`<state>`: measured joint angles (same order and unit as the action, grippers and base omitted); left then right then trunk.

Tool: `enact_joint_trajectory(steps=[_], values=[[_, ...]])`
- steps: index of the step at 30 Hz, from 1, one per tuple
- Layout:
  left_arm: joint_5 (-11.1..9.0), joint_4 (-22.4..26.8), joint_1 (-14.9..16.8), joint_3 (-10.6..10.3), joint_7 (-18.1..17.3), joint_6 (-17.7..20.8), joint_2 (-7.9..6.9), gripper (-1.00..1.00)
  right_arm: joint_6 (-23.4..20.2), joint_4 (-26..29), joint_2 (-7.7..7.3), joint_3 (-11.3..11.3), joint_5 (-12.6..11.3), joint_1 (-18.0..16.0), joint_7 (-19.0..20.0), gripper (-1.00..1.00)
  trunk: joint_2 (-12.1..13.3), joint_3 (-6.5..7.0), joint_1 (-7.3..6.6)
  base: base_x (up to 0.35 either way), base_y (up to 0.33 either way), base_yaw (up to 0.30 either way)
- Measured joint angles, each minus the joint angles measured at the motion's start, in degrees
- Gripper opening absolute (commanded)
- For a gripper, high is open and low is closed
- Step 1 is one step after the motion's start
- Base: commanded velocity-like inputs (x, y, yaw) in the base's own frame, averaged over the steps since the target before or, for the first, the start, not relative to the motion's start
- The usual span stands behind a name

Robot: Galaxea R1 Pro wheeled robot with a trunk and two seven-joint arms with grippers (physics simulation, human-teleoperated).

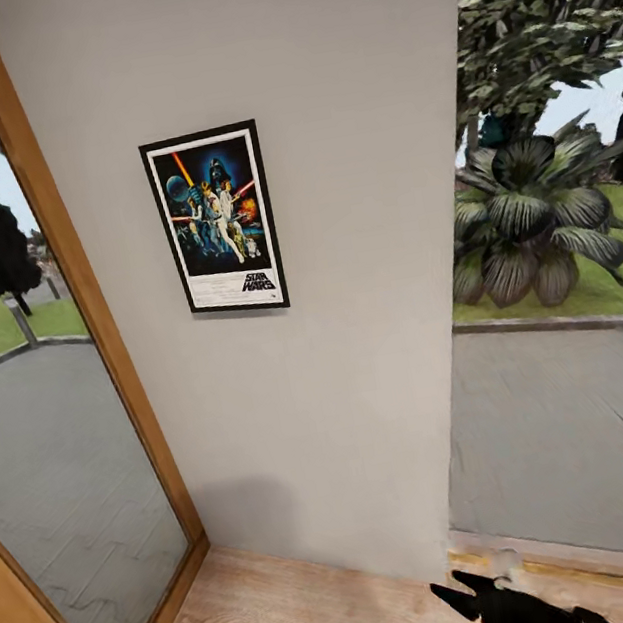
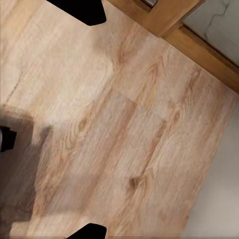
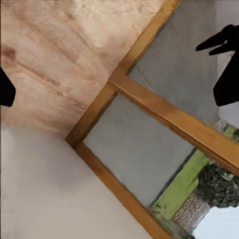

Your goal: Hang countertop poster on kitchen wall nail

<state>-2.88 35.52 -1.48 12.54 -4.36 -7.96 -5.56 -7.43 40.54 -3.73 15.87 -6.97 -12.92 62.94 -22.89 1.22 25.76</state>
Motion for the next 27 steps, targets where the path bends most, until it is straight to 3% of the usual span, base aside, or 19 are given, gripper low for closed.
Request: enact_joint_trajectory(steps=[4,9,10,11,12,13,16,17,21,24,27], values=[[0.1,-0.2,0.0,-0.1,0.0,0.1,0.74,1.0,10.5,-19.5,-3.82,0.1,-0.5,1.1,-5.0,1.0,0.0,0.0,0.0,0.0,0.0,0.0],[0.1,-0.5,0.0,-0.2,0.1,0.1,1.39,1.0,17.7,-30.4,-5.34,0.4,0.2,1.4,-15.0,1.0,0.0,0.01,0.0,0.0,0.0,0.0],[0.2,-0.6,0.0,-0.1,0.1,0.1,1.64,1.0,18.4,-31.9,-5.43,0.4,0.2,1.4,-17.7,1.0,0.0,0.01,0.0,0.0,0.0,0.0],[0.3,-1.4,0.0,-0.1,0.1,0.2,2.1,1.0,19.4,-34.9,-5.56,0.0,0.3,1.4,-23.5,1.0,0.0,0.0,0.0,0.0,0.0,0.0],[0.3,-1.4,0.0,0.0,0.1,0.2,2.11,1.0,19.5,-35.0,-5.57,0.2,0.2,1.4,-23.7,1.0,0.0,0.01,0.0,0.0,0.0,0.0],[0.3,-3.1,0.0,-0.2,0.1,0.1,2.42,1.0,20.0,-37.8,-5.55,-0.1,0.3,1.5,-29.8,1.0,0.0,0.0,0.0,0.0,0.0,0.0],[0.4,-6.3,0.0,-0.3,0.2,0.1,2.7,1.0,20.5,-40.6,-5.43,-0.1,0.3,1.5,-39.1,1.0,0.0,0.01,0.0,0.0,0.0,0.0],[0.4,-8.2,0.0,-0.3,0.2,-0.1,2.8,1.0,20.6,-41.6,-5.08,-0.2,0.3,1.5,-44.5,1.0,0.0,0.0,0.0,0.0,0.0,0.0],[0.6,-11.8,0.0,-0.2,0.3,-0.2,2.95,1.0,20.5,-42.7,-3.9,-0.3,0.3,1.6,-54.3,1.0,0.0,0.01,0.0,0.0,0.0,0.0],[0.6,-13.9,0.0,-0.2,0.3,-0.2,2.98,1.0,20.5,-43.0,-3.55,-0.3,0.3,1.6,-57.3,1.0,0.0,0.01,0.0,0.0,0.0,0.0],[0.5,-19.0,0.0,0.0,0.3,-0.2,3.06,1.0,20.5,-43.2,-3.32,-0.1,0.1,1.6,-59.9,1.0,0.0,0.0,0.0,0.0,0.0,0.0]])
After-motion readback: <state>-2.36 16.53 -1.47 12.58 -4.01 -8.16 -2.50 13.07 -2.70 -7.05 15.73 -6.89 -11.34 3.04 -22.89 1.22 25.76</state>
